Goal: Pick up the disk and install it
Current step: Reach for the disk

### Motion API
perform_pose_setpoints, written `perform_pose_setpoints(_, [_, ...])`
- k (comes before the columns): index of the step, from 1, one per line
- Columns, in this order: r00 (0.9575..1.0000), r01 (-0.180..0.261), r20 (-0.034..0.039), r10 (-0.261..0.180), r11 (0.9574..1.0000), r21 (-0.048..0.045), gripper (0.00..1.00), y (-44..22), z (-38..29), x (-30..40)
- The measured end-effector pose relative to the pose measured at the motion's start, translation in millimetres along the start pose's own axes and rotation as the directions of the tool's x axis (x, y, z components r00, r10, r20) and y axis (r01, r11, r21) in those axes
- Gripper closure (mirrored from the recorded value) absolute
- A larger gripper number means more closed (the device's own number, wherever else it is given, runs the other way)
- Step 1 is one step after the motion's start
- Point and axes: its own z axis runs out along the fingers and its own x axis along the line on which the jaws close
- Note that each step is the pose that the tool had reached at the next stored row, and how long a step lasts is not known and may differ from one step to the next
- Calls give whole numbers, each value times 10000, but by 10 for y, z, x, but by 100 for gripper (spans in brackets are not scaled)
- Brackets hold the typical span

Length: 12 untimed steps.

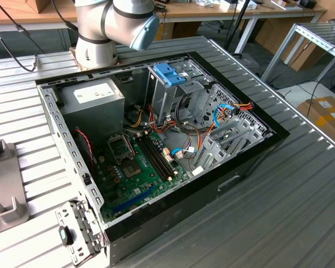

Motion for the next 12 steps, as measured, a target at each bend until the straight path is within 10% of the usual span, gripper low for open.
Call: perform_pose_setpoints(12, [10000, -1, 0, 1, 10000, 0, 90, -7, -3, 89])
